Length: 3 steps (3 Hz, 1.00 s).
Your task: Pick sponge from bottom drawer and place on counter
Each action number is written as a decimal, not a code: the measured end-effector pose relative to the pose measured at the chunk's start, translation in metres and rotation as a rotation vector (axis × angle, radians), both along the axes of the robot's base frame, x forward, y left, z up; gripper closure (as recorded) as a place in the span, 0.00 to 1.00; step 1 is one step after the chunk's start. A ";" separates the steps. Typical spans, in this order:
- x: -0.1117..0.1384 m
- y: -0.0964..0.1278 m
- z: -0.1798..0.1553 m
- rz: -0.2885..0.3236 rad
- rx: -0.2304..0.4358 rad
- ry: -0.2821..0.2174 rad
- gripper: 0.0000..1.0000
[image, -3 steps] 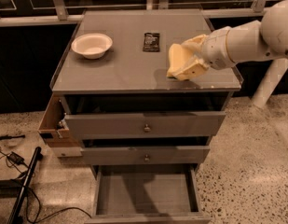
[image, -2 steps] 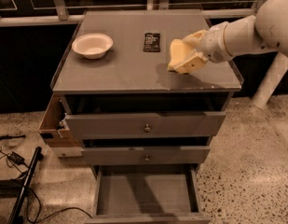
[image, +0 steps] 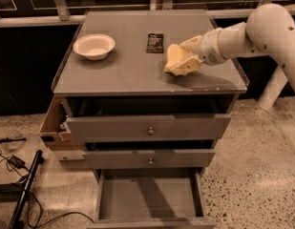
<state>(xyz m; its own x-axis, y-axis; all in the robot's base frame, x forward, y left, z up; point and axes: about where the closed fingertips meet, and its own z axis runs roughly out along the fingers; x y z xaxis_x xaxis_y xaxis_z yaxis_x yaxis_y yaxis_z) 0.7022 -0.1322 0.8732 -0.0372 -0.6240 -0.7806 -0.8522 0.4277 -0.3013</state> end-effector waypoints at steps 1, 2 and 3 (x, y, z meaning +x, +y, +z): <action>0.012 0.008 -0.014 0.002 0.038 0.034 1.00; 0.016 0.013 -0.021 0.007 0.056 0.044 1.00; 0.016 0.013 -0.021 0.007 0.056 0.044 0.81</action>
Offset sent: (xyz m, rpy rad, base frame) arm 0.0216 0.0127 -0.0253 0.0769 0.0498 0.0041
